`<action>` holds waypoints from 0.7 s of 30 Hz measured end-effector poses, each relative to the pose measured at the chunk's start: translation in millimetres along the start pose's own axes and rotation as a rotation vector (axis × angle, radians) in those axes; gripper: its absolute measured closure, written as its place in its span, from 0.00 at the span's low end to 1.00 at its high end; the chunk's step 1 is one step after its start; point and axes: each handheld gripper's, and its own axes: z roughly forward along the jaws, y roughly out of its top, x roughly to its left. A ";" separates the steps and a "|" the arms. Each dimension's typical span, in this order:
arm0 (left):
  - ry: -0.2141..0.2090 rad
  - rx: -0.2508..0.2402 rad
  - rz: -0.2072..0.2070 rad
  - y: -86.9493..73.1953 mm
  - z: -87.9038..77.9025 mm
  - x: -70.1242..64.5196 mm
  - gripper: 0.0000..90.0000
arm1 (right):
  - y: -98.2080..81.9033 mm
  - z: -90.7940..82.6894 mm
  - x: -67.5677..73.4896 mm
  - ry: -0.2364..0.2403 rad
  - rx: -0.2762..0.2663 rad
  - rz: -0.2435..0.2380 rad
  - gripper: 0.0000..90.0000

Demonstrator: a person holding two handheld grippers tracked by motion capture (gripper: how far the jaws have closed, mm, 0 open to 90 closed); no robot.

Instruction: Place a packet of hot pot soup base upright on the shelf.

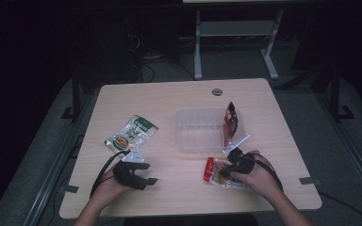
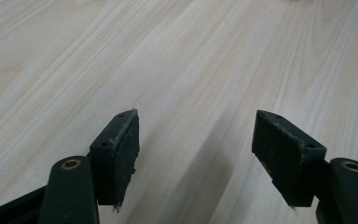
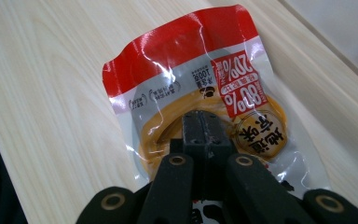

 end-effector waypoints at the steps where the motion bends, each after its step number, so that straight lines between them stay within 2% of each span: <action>1: 0.002 0.001 0.009 0.3 -0.2 0.7 0.35 | 3.5 2.4 2.4 0.004 0.004 -0.009 1.00; 15: -0.001 -0.009 -0.009 -0.5 -0.3 -0.4 0.35 | 52.9 42.8 43.7 0.108 0.016 -0.164 1.00; 16: 0.003 -0.012 -0.001 -0.3 -0.5 -0.1 0.35 | 54.9 45.1 46.8 0.116 0.017 -0.173 1.00; 19: 0.011 -0.031 0.006 1.7 -3.5 -1.9 0.37 | 55.1 44.1 52.6 0.133 -0.003 -0.200 1.00; 21: 0.002 -0.069 -0.002 3.6 -5.0 -3.5 0.42 | 54.0 35.3 51.6 0.168 -0.041 -0.181 1.00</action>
